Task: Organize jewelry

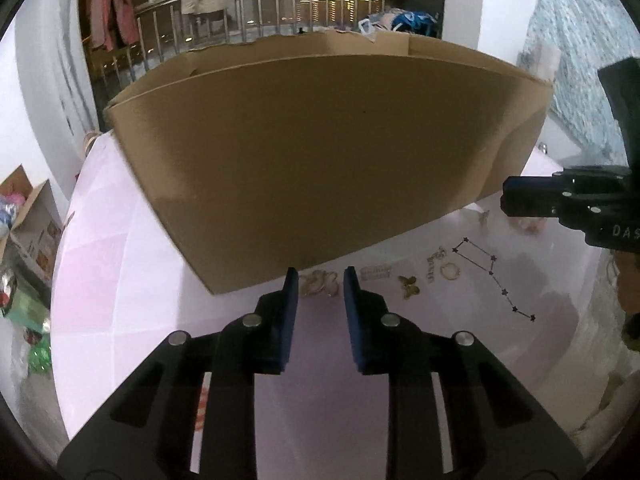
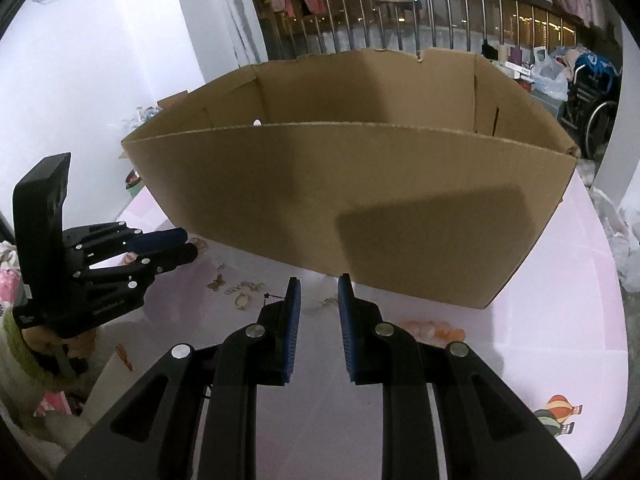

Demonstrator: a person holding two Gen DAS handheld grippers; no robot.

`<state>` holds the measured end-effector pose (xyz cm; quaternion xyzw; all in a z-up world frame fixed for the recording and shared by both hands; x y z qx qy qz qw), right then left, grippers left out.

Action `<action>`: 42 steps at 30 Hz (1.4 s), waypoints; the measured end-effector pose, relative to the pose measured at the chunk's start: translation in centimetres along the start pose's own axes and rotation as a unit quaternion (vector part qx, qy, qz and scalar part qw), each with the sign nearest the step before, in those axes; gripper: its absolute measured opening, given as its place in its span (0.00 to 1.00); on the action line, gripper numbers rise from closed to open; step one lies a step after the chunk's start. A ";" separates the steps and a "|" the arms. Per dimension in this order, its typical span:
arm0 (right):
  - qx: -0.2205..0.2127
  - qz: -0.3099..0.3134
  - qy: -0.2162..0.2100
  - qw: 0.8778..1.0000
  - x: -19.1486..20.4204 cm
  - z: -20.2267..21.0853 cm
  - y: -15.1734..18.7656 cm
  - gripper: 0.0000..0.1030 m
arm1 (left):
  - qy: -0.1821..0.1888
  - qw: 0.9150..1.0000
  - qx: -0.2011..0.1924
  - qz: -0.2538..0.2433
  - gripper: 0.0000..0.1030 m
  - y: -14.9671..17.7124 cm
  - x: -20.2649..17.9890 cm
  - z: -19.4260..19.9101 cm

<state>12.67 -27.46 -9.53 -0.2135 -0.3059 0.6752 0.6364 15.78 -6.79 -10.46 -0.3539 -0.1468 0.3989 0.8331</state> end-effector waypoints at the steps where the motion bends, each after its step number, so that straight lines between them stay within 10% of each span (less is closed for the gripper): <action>1: 0.000 0.000 0.000 1.000 0.0 -0.1 -0.2 0.19 | 0.000 1.000 0.002 -0.005 0.21 -0.1 -0.1 -0.2; 20: 0.000 -0.012 -0.005 1.000 -0.3 0.2 0.4 0.19 | 0.050 0.998 0.043 0.013 0.05 0.9 -1.0 0.7; 42: 0.003 -0.024 -0.010 1.000 -0.6 -0.1 0.7 0.19 | 0.105 0.981 -0.048 0.156 0.05 0.4 1.7 3.4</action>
Point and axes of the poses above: each gripper's, at about its wrist camera, not at the fingertips, and z roughly against the way its jaws point, x to its left, y to its underside, the point moved 7 cm from there along -z, roughly the way its jaws point, and after that the axes turned 4 degrees about y, right-handed, at the moved point
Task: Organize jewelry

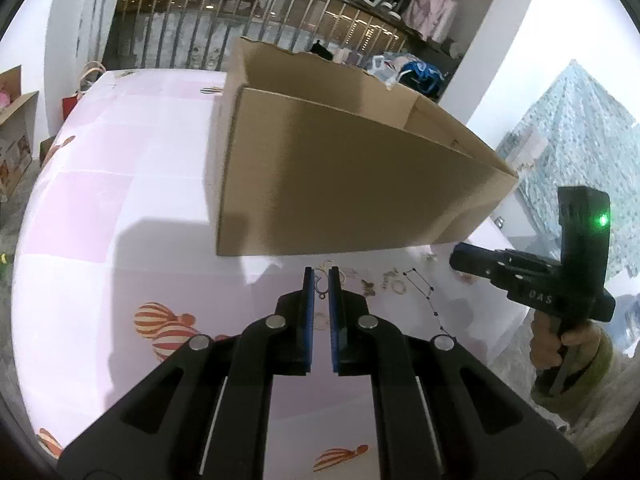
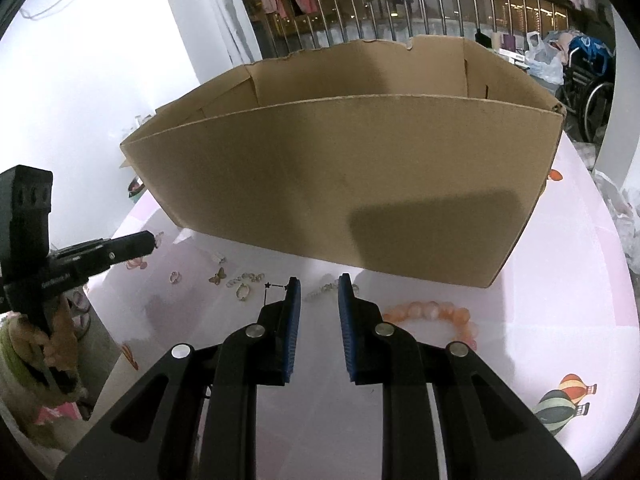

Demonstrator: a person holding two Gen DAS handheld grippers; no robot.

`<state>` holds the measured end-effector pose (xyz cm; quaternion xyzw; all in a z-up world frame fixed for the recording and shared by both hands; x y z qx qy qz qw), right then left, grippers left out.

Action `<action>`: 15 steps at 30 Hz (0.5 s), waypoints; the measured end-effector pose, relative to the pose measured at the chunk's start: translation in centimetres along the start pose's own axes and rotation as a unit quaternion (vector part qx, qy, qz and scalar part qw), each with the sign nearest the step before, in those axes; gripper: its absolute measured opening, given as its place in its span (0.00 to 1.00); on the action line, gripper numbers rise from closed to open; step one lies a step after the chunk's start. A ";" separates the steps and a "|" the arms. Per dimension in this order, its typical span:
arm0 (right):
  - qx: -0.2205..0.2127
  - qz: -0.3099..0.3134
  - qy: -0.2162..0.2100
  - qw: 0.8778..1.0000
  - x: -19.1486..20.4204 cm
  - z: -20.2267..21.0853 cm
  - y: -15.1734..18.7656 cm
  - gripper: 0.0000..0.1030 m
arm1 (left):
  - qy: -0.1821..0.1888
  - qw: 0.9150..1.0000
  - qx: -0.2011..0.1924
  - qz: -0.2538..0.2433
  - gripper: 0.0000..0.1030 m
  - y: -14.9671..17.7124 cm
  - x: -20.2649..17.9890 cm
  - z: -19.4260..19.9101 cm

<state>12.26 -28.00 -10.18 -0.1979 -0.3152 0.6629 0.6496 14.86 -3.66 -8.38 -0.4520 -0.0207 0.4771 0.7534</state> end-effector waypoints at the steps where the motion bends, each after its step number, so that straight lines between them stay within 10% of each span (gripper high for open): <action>1: 0.000 0.000 0.000 1.000 0.0 0.0 0.0 0.19 | -0.003 1.000 -0.002 0.001 0.05 0.0 0.1 0.1; 15: 0.016 0.021 0.009 1.000 0.7 -0.2 1.0 0.19 | -0.027 1.000 -0.007 -0.011 0.05 0.2 0.7 0.4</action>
Point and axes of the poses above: each gripper's, at about its wrist camera, not at the fingertips, and z roughly against the way its jaws point, x to its left, y to its underside, the point moved 7 cm from there along -z, roughly the way its jaws point, and after that the axes turned 4 degrees about y, right-handed, at the moved point
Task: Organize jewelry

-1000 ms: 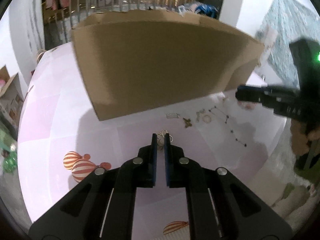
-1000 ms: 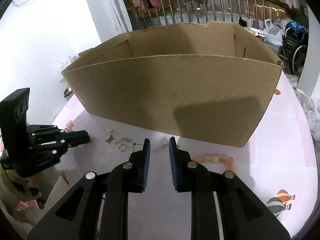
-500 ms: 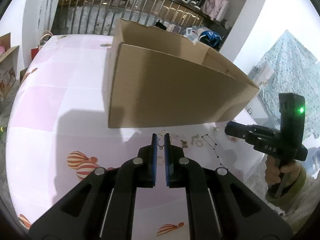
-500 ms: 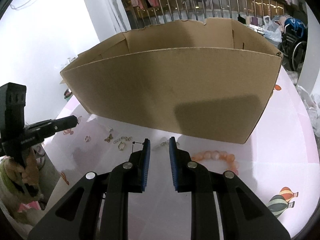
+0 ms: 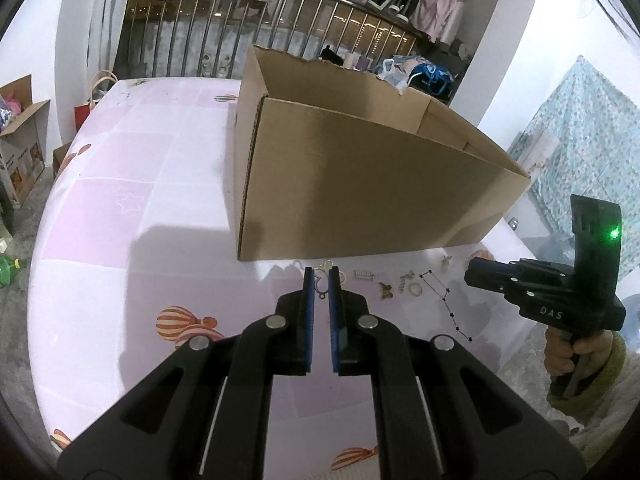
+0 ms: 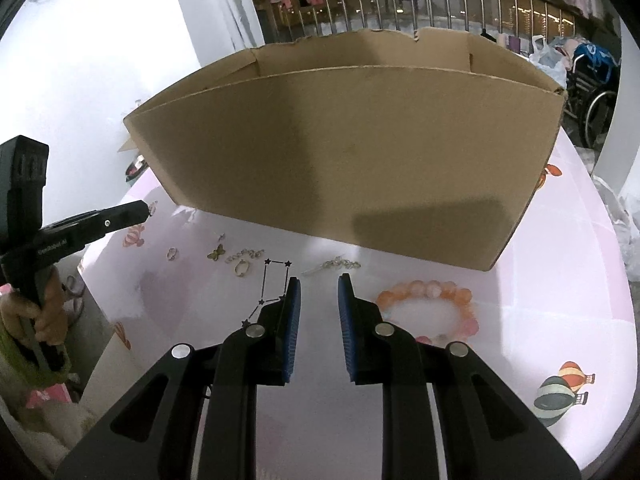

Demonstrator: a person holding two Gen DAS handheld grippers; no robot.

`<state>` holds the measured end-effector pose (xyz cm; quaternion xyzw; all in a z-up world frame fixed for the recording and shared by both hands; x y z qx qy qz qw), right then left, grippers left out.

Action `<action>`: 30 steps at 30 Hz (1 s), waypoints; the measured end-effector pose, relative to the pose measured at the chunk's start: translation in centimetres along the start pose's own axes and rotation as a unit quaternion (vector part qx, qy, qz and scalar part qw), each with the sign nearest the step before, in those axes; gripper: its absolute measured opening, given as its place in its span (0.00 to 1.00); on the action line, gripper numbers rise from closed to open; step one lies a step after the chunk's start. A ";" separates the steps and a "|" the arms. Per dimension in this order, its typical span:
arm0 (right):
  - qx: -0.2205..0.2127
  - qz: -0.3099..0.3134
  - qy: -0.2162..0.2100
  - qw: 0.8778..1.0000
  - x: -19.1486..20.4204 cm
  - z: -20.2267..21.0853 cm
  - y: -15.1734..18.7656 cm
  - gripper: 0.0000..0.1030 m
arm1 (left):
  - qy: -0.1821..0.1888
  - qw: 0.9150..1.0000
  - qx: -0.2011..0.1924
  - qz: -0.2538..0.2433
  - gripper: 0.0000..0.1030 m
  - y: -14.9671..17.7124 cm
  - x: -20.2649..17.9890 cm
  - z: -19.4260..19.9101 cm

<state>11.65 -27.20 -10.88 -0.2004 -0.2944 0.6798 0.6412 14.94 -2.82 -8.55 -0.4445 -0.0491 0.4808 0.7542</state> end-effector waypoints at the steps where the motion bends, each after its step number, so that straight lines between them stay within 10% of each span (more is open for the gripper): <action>1: 0.000 0.001 0.002 1.000 0.1 -0.1 0.1 0.19 | -0.001 1.000 0.000 -0.001 0.05 0.0 0.0 0.0; 21: 0.026 -0.031 0.061 0.997 1.1 -2.5 -1.2 0.19 | -0.006 1.000 -0.001 0.001 0.05 0.4 -0.2 -0.5; 30: 0.030 -0.023 0.081 0.996 1.2 -2.5 -0.7 0.03 | -0.007 1.000 -0.004 -0.001 0.05 0.6 -0.3 -0.6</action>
Point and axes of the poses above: each gripper's, at about its wrist camera, not at the fingertips, and z roughly against the way its jaws point, x to its left, y to its underside, the point moved 7 cm from there along -z, roughly the way its jaws point, and after that the axes turned 4 degrees about y, right-handed, at the moved point
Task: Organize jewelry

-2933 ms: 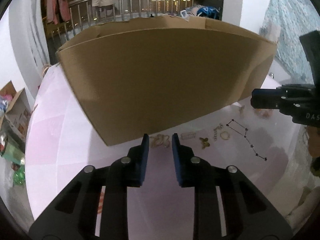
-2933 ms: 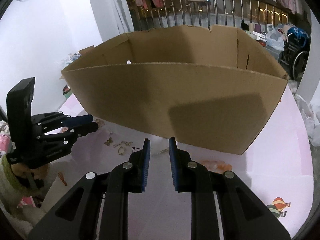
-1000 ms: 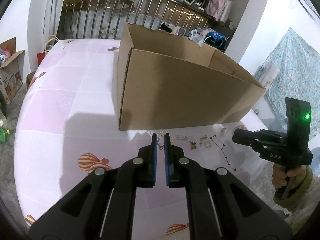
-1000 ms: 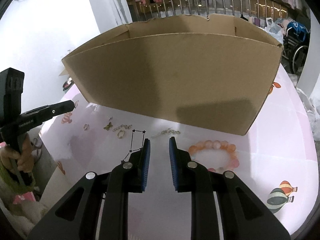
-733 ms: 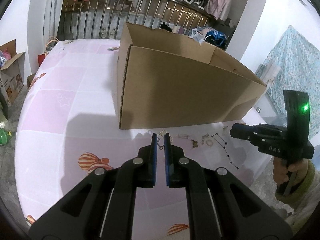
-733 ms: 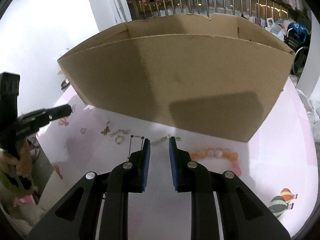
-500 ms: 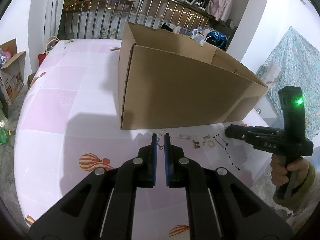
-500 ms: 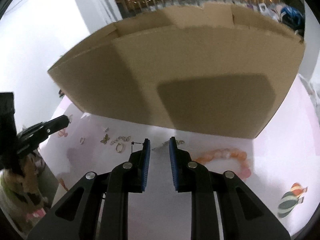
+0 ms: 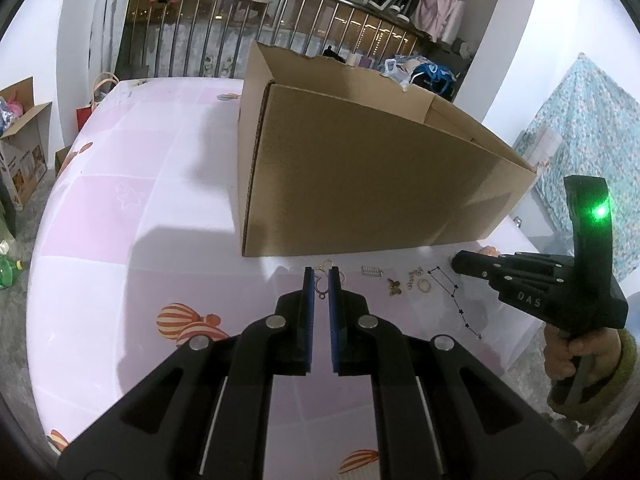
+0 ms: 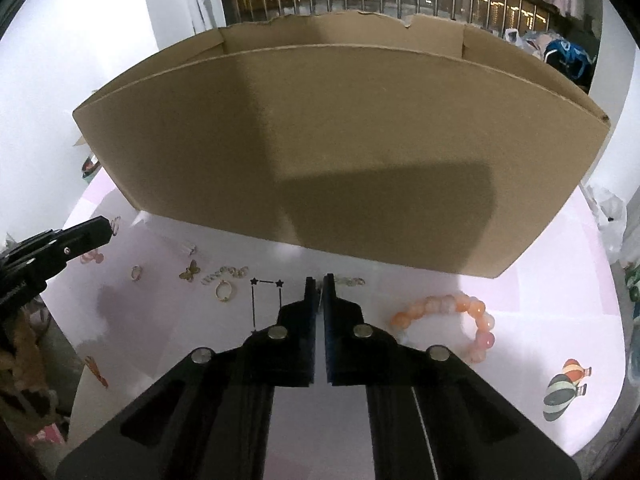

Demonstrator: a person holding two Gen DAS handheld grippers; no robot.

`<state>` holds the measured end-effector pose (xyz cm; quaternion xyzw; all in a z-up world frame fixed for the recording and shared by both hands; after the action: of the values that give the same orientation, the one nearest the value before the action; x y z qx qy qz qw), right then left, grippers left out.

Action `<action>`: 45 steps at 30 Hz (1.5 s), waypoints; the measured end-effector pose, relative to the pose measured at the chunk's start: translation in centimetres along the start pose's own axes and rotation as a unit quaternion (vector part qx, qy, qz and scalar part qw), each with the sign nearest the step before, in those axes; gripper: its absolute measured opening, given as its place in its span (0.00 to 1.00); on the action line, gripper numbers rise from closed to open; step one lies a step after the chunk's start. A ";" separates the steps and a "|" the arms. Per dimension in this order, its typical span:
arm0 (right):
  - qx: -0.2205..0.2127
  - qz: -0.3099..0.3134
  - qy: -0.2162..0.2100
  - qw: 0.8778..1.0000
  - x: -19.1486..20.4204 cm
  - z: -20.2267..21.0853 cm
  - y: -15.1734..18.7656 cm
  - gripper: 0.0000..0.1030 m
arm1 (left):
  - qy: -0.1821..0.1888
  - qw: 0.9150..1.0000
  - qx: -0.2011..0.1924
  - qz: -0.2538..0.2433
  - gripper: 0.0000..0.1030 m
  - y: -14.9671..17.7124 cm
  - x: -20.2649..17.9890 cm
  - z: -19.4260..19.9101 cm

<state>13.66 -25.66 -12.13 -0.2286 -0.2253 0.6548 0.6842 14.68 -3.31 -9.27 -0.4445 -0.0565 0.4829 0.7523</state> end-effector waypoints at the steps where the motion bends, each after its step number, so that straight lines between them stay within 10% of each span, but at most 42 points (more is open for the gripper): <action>1: 0.000 -0.002 -0.002 1.000 -0.1 0.0 0.0 0.02 | 0.000 1.000 -0.001 0.000 0.05 0.0 0.0 0.0; 20: -0.105 -0.014 -0.034 0.994 -2.5 7.8 -3.6 0.02 | 0.004 0.999 -0.048 -0.019 0.05 -2.2 -1.5 4.1; 31: -0.200 0.028 -0.062 0.978 -1.7 13.9 -10.1 0.02 | 0.045 0.993 -0.099 -0.054 0.05 -9.6 -6.8 6.2; 45: -0.061 -0.033 -0.062 0.996 -4.9 4.4 -16.9 0.02 | 0.025 0.999 0.020 0.020 0.05 -14.8 -5.5 -6.2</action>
<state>24.21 -31.09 1.64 -0.2214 -0.3147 0.6301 0.6745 24.95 -13.42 -0.41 -0.4426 -0.0191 0.4873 0.7525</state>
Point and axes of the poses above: each gripper's, at about its wrist camera, not at the fingertips, and z roughly against the way its jaws point, x to its left, y to its underside, the point moved 7 cm from there along -z, roughly the way its jaws point, and after that the axes turned 4 degrees about y, right-handed, at the moved point
